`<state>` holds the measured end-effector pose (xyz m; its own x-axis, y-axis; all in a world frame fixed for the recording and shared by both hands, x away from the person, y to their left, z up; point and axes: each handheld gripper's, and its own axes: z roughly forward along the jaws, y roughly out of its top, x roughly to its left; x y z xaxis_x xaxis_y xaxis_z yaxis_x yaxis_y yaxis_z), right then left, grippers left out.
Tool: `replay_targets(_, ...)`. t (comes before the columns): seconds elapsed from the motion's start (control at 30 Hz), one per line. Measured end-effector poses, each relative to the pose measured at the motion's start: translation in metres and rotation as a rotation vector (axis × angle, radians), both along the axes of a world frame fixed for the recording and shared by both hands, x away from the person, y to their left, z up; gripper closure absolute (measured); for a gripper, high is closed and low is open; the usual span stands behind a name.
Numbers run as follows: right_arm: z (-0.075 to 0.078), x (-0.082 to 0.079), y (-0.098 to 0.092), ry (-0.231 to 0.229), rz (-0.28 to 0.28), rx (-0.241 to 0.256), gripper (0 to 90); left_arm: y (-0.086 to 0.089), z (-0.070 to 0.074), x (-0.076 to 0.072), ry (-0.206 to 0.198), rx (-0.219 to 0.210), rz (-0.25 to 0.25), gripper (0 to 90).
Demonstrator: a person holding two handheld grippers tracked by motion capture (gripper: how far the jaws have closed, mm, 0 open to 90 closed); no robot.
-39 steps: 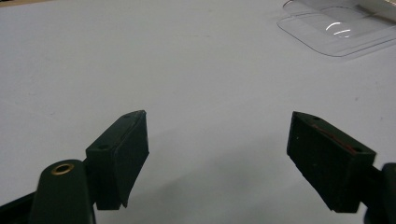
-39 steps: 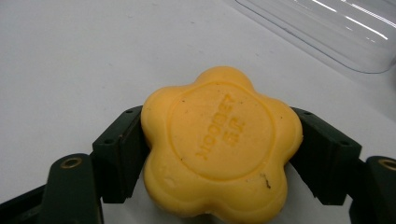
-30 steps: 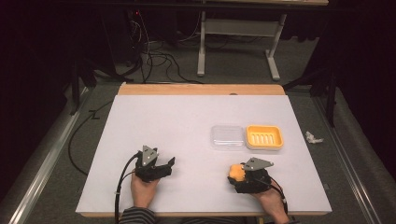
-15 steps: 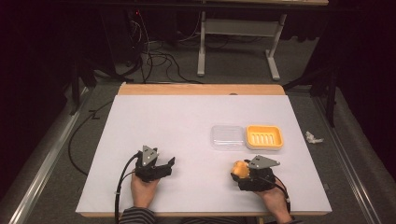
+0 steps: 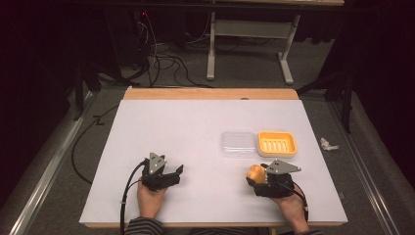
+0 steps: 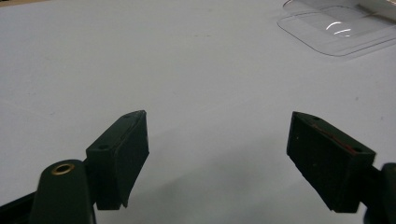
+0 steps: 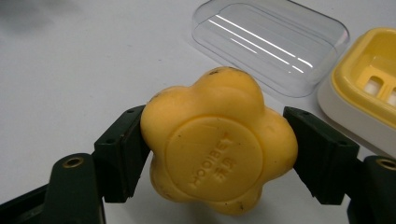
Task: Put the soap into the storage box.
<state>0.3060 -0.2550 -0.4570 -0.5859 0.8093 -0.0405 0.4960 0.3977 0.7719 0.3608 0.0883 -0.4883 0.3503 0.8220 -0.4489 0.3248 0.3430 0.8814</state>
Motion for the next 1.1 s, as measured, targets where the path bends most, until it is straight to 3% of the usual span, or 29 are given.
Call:
replay_targets(0.53,0.016,0.001,-0.020,-0.028,-0.058,0.044,28.8,0.000,0.000,0.000,-0.001,-0.001,-0.002,21.6)
replay_targets(0.57,0.017,0.001,-0.022,-0.029,-0.063,0.049,29.6,0.000,0.000,0.000,-0.001,-0.001,-0.002,21.6)
replay_targets(0.6,0.018,0.001,-0.024,-0.040,-0.061,0.056,39.2,0.000,0.000,0.000,-0.002,-0.004,-0.001,21.6)
replay_targets(0.63,0.019,0.000,-0.025,-0.054,-0.070,0.067,39.2,0.000,0.000,0.000,-0.002,-0.003,0.000,21.6)
replay_targets(0.8,0.017,0.004,-0.032,-0.030,-0.093,0.049,39.3,0.000,0.000,0.000,0.001,-0.002,-0.002,21.6)
replay_targets(1.1,0.023,0.005,-0.041,-0.048,-0.105,0.048,39.4,0.000,0.000,0.000,0.002,-0.003,-0.002,21.6)
